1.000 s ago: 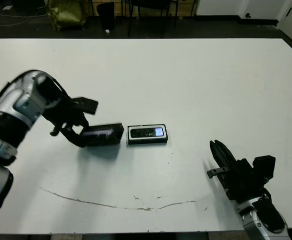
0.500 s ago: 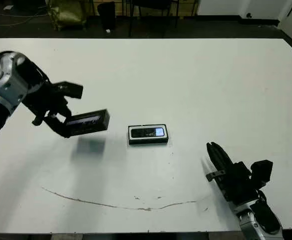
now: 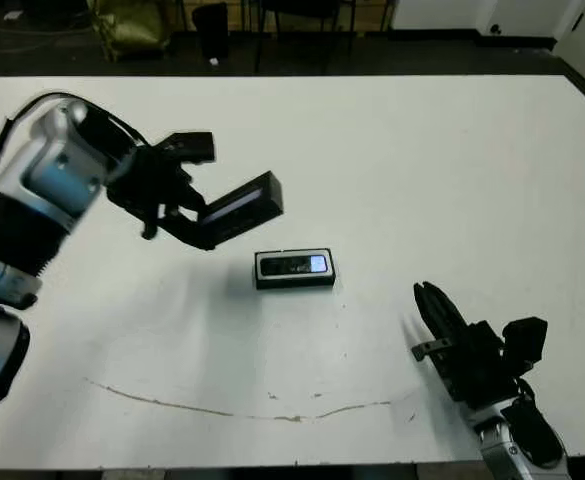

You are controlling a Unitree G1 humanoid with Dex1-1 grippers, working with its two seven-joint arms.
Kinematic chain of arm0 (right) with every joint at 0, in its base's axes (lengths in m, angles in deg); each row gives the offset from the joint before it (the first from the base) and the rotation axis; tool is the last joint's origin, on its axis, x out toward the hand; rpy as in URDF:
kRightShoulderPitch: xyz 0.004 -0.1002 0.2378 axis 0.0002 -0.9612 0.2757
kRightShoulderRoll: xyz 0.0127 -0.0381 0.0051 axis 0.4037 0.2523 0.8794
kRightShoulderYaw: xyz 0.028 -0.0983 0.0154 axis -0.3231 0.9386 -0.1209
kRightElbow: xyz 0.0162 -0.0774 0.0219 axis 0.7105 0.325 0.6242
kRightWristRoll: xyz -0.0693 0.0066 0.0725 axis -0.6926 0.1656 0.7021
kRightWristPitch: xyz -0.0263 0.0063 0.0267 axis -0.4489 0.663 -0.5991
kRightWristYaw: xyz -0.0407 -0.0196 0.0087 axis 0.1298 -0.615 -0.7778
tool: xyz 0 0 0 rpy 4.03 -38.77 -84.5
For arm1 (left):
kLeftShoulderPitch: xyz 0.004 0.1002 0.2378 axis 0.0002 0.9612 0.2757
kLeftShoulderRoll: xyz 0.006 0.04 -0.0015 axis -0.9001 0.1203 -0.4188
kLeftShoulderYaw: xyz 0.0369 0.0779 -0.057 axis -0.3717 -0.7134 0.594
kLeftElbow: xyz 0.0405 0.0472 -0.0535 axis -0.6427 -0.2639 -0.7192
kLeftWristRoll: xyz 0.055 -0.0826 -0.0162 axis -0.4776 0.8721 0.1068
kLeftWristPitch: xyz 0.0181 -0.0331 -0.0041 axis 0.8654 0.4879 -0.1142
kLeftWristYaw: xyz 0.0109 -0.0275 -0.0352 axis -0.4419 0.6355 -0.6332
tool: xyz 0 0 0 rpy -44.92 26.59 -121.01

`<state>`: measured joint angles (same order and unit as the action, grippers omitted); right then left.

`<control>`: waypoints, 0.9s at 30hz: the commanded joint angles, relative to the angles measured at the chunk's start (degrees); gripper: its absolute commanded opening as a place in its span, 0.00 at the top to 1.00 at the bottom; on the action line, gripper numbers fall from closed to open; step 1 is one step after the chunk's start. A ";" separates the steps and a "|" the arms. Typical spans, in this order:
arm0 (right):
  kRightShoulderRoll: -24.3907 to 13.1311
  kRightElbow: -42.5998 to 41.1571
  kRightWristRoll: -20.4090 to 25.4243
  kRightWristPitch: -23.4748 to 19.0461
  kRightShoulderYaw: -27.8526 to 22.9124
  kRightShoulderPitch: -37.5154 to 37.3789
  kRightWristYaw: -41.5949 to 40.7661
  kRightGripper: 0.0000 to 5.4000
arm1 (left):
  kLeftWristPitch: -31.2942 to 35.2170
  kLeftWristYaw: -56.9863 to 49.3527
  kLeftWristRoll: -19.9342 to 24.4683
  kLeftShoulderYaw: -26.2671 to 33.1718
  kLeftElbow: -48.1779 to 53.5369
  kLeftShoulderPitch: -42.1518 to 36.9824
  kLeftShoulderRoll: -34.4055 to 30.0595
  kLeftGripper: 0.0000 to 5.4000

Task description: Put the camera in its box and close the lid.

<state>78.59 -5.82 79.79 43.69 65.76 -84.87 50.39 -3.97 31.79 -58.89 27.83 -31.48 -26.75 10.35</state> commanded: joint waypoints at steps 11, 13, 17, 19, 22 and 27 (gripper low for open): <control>0.46 1.19 0.50 1.12 0.53 -0.90 -0.08 1.00 | 19.66 -6.95 -0.41 -6.19 14.98 3.77 -2.42 0.65; 0.22 -0.36 -0.34 -0.52 0.78 -1.40 1.08 1.00 | 20.38 -6.87 0.45 -6.52 14.73 3.59 -2.40 0.65; 0.35 0.98 0.37 0.76 0.85 -1.04 0.04 1.00 | 20.35 -6.08 2.04 -7.33 12.80 2.17 -2.25 0.65; 0.29 1.65 0.39 1.52 0.82 -0.87 -0.53 1.00 | 20.09 -5.89 2.69 -7.74 11.68 1.51 -1.99 0.65; 0.55 0.98 0.33 0.56 0.95 -1.14 0.19 1.00 | 17.25 -5.26 3.51 -7.91 10.06 0.99 -1.65 0.65; 1.00 1.89 0.87 1.71 0.88 -1.09 -0.39 1.00 | 13.48 -3.24 4.88 -8.29 5.91 -0.35 -0.15 0.65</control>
<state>79.33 -4.83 80.34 45.10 66.64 -85.30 50.19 10.44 28.01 -54.33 20.33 -24.19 -26.66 9.80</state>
